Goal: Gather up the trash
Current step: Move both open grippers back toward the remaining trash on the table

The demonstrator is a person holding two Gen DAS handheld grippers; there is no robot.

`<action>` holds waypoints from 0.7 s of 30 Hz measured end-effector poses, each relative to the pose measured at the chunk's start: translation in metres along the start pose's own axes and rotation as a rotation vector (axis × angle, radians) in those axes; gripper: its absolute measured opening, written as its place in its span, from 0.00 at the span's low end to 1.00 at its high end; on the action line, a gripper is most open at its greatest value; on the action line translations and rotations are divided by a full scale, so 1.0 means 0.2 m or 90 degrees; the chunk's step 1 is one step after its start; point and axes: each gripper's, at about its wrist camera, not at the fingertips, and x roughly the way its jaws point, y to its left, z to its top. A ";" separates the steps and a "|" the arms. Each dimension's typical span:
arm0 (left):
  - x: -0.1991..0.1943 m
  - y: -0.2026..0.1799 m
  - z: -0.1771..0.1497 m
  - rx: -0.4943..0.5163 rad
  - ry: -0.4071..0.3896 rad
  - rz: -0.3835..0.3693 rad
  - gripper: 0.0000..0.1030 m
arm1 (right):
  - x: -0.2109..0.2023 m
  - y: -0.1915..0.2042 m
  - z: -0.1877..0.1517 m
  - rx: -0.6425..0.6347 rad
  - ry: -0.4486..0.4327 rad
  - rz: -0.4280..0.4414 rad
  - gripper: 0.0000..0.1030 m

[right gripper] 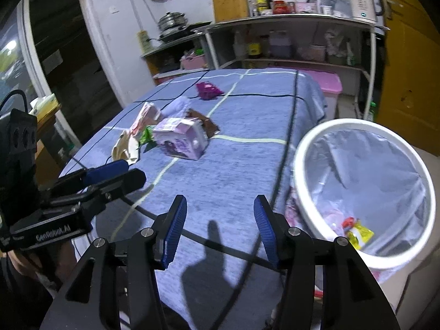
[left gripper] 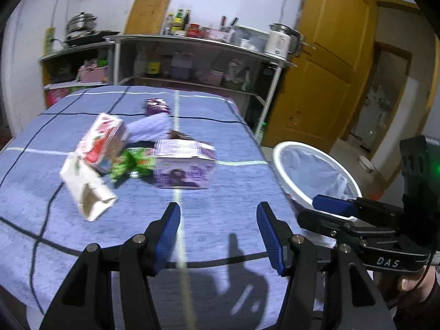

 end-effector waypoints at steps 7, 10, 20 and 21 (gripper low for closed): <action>-0.03 0.19 0.01 -0.051 -0.017 0.058 0.61 | 0.08 0.08 0.06 -0.037 0.006 0.019 0.57; -0.03 0.27 0.02 -0.076 -0.020 0.085 0.63 | 0.12 0.11 0.10 -0.052 0.006 0.024 0.57; 0.06 0.49 0.05 -0.142 -0.014 0.141 0.69 | 0.27 0.16 0.24 -0.102 0.001 0.037 0.61; 0.08 0.50 0.06 -0.147 -0.013 0.144 0.70 | 0.29 0.16 0.25 -0.106 0.002 0.038 0.61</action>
